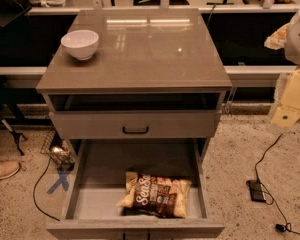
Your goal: Pick brown chip bag from middle drawer and place on counter
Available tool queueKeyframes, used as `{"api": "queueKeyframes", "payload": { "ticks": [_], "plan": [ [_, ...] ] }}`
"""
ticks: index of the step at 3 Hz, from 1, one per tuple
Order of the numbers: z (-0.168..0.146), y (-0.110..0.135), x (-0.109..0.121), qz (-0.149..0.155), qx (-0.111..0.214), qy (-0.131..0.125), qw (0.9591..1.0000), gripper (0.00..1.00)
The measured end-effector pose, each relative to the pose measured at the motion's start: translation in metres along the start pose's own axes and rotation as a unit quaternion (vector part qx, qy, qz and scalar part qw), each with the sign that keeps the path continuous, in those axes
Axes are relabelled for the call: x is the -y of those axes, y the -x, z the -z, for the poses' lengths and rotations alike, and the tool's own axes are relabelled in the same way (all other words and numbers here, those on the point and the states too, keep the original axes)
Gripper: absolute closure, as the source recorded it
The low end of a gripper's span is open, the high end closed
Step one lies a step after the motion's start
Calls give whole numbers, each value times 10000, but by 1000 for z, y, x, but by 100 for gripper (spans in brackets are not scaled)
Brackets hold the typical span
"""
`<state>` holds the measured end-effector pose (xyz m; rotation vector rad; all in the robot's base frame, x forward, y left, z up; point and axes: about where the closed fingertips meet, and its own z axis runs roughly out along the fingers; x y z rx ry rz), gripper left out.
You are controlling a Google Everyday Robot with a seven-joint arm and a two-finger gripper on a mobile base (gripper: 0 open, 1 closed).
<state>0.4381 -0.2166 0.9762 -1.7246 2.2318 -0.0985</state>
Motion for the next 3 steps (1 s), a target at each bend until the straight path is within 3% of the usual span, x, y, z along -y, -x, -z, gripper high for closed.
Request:
{"api": "queueKeyframes", "payload": {
  "ticks": [1, 2, 3],
  "plan": [
    [0, 0, 0, 0, 0, 0, 10000, 0],
    [-14, 0, -7, -262, 311, 109, 9991, 0],
    [-61, 13, -28, -600, 829, 451, 9937, 0]
  ]
}}
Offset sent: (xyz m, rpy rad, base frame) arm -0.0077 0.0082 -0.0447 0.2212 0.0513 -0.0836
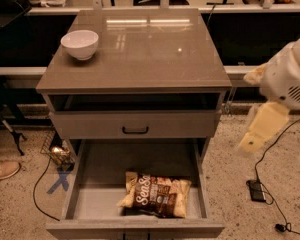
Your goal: Pick brown chip bag from middle drawer and place on counter
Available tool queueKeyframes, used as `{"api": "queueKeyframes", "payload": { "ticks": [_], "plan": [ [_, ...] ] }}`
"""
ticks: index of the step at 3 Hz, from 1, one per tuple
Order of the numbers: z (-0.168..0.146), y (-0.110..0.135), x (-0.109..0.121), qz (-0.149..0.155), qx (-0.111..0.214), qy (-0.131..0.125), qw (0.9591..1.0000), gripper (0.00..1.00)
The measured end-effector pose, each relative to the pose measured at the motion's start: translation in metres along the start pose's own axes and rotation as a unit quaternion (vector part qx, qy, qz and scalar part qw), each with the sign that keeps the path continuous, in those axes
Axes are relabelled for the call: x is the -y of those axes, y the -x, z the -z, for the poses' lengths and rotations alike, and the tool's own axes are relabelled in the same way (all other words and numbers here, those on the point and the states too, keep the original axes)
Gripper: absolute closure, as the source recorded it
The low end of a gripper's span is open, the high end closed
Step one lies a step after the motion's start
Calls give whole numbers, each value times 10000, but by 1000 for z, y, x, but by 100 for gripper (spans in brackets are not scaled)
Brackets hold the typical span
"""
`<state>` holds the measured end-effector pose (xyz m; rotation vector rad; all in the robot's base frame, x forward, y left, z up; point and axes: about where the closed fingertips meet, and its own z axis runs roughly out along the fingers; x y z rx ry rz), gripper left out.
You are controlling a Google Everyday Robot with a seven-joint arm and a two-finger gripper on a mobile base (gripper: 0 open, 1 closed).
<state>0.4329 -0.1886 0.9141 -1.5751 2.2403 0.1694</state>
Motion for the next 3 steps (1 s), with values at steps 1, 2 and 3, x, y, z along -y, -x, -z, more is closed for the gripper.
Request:
{"api": "queueKeyframes", "payload": {
  "ticks": [1, 2, 3],
  "plan": [
    [-98, 11, -18, -457, 656, 400, 9960, 0],
    [-105, 11, -20, -441, 617, 407, 9963, 0],
    [-151, 12, -28, -465, 436, 380, 9972, 0]
  ]
}}
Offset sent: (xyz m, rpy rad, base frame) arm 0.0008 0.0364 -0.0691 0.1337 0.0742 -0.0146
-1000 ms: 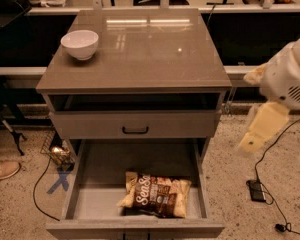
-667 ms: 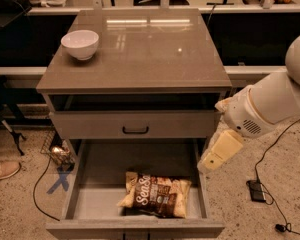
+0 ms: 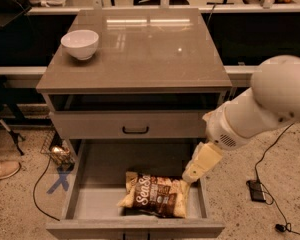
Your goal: Pick brown chip bag from middle drawer and place on counter
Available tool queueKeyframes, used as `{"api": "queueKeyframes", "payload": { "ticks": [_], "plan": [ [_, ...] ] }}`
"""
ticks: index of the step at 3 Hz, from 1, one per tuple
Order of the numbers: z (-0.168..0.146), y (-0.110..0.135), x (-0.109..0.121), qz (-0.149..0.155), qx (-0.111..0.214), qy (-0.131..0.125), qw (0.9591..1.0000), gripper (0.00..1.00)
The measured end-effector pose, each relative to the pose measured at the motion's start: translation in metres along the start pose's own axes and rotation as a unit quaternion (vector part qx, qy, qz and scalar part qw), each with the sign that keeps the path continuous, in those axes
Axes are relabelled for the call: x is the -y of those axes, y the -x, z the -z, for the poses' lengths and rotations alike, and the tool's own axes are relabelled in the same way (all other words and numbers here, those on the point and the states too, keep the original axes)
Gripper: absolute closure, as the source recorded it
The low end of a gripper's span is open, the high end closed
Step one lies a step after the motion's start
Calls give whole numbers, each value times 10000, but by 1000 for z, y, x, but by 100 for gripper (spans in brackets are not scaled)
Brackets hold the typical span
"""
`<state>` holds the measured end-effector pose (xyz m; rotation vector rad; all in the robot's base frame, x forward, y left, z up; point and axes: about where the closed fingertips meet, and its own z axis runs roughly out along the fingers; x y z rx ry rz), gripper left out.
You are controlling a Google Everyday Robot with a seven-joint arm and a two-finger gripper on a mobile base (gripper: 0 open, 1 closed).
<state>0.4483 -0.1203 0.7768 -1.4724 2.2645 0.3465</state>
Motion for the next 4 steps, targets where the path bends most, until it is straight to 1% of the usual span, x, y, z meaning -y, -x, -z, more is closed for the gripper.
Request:
{"api": "queueKeyframes", "payload": {
  "ticks": [1, 2, 3, 4],
  "plan": [
    [-72, 5, -13, -52, -141, 76, 9999, 0],
    [-148, 15, -32, -102, -151, 301, 9994, 0],
    [-219, 27, -40, -385, 41, 595, 9975, 0],
    [-237, 25, -42, -472, 81, 697, 9964, 0]
  ]
}}
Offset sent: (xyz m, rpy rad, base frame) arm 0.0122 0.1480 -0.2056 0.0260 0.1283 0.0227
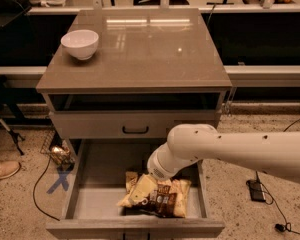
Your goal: Pick brown chip bag from middle drawer and place on counter
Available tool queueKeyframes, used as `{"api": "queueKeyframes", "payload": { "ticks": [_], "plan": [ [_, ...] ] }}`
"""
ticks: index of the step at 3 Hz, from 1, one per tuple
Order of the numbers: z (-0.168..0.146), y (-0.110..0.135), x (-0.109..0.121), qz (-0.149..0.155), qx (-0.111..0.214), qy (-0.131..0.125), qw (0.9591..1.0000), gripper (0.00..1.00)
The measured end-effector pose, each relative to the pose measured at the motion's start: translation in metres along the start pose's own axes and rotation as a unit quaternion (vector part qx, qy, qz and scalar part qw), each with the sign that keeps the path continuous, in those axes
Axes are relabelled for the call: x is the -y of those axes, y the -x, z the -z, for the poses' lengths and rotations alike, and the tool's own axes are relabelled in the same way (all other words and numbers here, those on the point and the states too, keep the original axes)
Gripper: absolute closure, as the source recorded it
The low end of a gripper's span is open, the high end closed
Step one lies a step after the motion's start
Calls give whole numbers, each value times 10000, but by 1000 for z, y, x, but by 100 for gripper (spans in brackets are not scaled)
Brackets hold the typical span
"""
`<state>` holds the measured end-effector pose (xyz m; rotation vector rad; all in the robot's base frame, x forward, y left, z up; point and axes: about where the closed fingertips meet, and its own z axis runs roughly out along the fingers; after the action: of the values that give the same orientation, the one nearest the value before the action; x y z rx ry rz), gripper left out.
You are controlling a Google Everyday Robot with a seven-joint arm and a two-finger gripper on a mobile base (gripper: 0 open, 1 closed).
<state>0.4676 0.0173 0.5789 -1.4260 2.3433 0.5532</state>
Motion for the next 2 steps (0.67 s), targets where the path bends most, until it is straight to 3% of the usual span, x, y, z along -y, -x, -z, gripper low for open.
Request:
{"api": "queueKeyframes", "payload": {
  "ticks": [1, 2],
  "plan": [
    [-10, -4, 12, -18, -4, -51, 10000, 0],
    [-24, -28, 49, -178, -104, -261, 9994, 0]
  ]
}}
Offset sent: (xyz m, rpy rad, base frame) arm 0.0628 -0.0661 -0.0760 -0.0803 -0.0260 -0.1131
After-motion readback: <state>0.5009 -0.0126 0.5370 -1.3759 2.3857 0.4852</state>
